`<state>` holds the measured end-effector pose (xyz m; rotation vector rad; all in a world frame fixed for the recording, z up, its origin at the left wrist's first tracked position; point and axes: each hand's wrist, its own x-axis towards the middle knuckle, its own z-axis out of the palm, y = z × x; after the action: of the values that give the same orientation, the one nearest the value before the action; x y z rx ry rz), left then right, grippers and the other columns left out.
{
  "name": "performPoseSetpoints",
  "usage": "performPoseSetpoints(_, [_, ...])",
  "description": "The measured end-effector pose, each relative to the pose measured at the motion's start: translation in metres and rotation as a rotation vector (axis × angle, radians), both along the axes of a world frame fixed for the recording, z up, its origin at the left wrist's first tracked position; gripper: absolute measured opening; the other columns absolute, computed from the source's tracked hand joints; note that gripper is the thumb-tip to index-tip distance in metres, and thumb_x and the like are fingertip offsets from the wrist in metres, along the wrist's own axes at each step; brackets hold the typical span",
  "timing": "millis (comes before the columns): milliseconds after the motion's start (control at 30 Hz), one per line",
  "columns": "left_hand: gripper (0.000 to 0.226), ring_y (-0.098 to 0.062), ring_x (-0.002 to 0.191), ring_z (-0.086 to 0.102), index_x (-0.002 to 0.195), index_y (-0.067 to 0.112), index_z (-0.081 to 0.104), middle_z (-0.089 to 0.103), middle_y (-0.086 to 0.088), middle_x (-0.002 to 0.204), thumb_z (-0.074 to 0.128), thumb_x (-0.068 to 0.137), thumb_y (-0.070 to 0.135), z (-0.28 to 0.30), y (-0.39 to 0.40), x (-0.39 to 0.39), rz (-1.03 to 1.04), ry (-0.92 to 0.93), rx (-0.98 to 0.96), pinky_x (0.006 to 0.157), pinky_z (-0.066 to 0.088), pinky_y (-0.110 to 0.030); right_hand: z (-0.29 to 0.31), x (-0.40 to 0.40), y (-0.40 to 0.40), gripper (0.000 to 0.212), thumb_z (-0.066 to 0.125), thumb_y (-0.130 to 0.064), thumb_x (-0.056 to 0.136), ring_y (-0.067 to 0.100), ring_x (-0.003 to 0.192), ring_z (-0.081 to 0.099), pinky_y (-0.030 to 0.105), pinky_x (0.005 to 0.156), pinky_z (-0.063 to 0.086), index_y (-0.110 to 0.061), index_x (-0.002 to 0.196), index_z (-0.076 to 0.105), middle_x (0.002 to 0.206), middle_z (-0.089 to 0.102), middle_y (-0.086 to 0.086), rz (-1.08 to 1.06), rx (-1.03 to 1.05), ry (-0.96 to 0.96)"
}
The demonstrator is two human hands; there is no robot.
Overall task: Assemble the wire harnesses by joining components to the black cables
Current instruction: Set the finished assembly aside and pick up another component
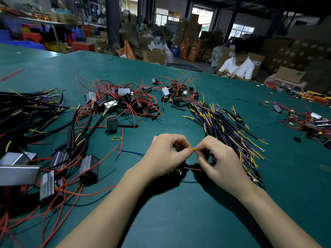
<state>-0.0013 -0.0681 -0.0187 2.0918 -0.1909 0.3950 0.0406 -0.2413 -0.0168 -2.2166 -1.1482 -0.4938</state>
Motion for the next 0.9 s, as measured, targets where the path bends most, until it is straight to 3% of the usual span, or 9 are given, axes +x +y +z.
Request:
performPoseSetpoints(200, [0.009,-0.017,0.067,0.062,0.073,0.025,0.064,0.067,0.001,0.066,0.067,0.081,0.027,-0.003,0.001,0.002,-0.026,0.006,0.090,0.075,0.051,-0.036,0.000,0.000,-0.003,0.009,0.064,-0.010,0.088,0.008,0.067,0.055,0.022,0.063,0.043,-0.014,0.080,0.064,0.070,0.062,-0.005,-0.025,0.034,0.259])
performPoseSetpoints(400, [0.012,-0.009,0.057,0.058,0.069,0.022,0.064,0.065,0.004,0.061,0.069,0.081,0.023,-0.009,0.007,0.006,0.020,-0.036,0.026,0.059,0.049,-0.027,0.006,-0.003,-0.004,0.009,0.065,-0.010,0.088,-0.001,0.062,0.056,0.012,0.061,0.041,-0.017,0.083,0.069,0.069,0.066,-0.010,-0.047,0.135,0.436])
performPoseSetpoints(633, [0.012,-0.006,0.053,0.051,0.073,0.021,0.068,0.062,0.008,0.058,0.071,0.079,0.031,-0.018,0.007,0.009,0.091,-0.057,-0.067,0.057,0.045,-0.025,0.006,0.009,0.007,0.018,0.063,-0.017,0.090,0.005,0.059,0.052,0.022,0.060,0.041,-0.017,0.072,0.067,0.063,0.062,-0.008,-0.129,0.161,0.476])
performPoseSetpoints(733, [0.011,-0.006,0.053,0.050,0.072,0.020,0.068,0.063,0.005,0.059,0.072,0.079,0.028,-0.016,0.006,0.011,0.067,-0.030,-0.073,0.060,0.047,-0.027,0.020,0.022,0.021,0.017,0.062,-0.017,0.091,0.010,0.067,0.055,0.031,0.067,0.045,-0.012,0.076,0.069,0.070,0.066,0.003,-0.141,0.192,0.481])
performPoseSetpoints(833, [0.010,-0.002,0.050,0.045,0.071,0.017,0.069,0.058,0.007,0.055,0.072,0.078,0.023,-0.015,0.009,0.013,0.008,0.041,-0.101,0.056,0.039,-0.018,0.048,0.044,0.050,0.015,0.061,-0.015,0.091,0.010,0.069,0.056,0.018,0.064,0.044,-0.008,0.082,0.071,0.074,0.067,0.003,-0.104,0.143,0.516])
performPoseSetpoints(900, [0.010,0.001,0.051,0.045,0.076,0.015,0.073,0.061,0.008,0.058,0.072,0.079,0.024,-0.013,0.012,0.013,-0.049,0.099,-0.117,0.055,0.037,-0.015,0.066,0.059,0.078,0.016,0.059,-0.019,0.092,0.006,0.071,0.059,0.009,0.060,0.041,-0.013,0.087,0.073,0.080,0.071,-0.001,-0.054,-0.017,0.527])
